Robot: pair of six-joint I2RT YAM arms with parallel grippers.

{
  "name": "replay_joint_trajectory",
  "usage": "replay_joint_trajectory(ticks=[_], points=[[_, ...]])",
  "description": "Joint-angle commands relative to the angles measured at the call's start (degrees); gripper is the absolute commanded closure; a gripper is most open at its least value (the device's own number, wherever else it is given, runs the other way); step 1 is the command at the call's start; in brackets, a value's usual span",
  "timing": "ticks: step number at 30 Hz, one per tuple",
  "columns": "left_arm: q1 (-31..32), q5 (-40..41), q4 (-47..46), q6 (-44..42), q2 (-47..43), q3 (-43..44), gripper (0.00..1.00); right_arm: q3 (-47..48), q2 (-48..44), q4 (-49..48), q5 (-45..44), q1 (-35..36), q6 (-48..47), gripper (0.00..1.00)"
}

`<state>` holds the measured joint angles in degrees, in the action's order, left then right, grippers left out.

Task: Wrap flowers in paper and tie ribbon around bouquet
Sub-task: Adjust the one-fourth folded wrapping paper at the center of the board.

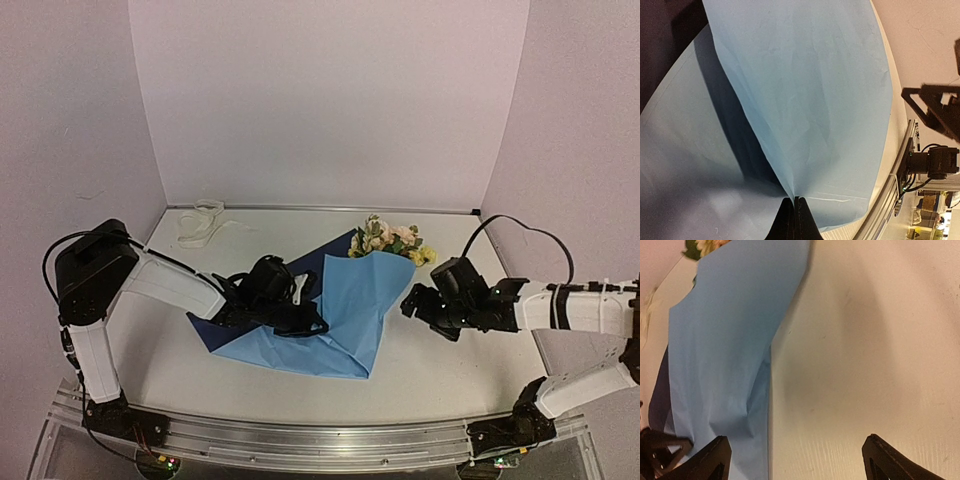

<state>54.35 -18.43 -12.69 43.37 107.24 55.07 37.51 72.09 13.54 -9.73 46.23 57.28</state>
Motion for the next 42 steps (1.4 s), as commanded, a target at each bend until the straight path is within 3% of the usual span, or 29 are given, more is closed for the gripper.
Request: replay_joint_trajectory(ticks=[1, 7, 17, 20, 24, 28, 30, 33, 37, 42], points=[[-0.1, -1.3, 1.2, -3.4, -1.8, 3.9, 1.0, 2.6, 6.8, -12.6, 16.5, -12.5, 0.4, 0.07], [-1.0, -3.2, 1.8, -3.7, -0.2, 5.1, 1.0, 3.3, 20.2, -35.4, 26.7, -22.7, 9.3, 0.09], [-3.1, -3.8, 3.2, -2.9, 0.2, 4.7, 1.0, 8.2, 34.5, -50.5, 28.1, -27.1, 14.3, 0.17], [-3.8, -3.7, 3.7, -2.5, 0.6, 4.5, 1.0, 9.5, 37.2, -53.0, 28.0, -27.2, 15.8, 0.26], [-4.4, -3.9, 3.8, -2.3, 0.9, 4.3, 1.0, 9.9, 38.7, -54.3, 27.6, -27.4, 16.4, 0.53], [-4.8, -4.1, 3.8, -2.3, 1.1, 4.2, 1.0, 8.4, 37.3, -54.2, 26.6, -27.8, 15.4, 0.64], [-4.9, -4.1, 3.8, -2.4, 1.1, 4.1, 1.0, 8.1, 36.8, -54.2, 27.1, -28.2, 15.1, 0.64], [-4.9, -4.1, 3.6, -2.4, 1.2, 3.7, 1.0, 7.7, 36.1, -54.1, 28.3, -28.7, 14.2, 0.51], [-5.0, -4.2, 3.2, -2.5, 1.2, 3.5, 1.0, 6.8, 34.9, -54.2, 30.0, -28.7, 13.0, 0.41], [-5.2, -4.4, 2.9, -2.4, 1.4, 3.6, 1.0, 5.1, 34.5, -54.8, 31.3, -28.7, 12.5, 0.43]])
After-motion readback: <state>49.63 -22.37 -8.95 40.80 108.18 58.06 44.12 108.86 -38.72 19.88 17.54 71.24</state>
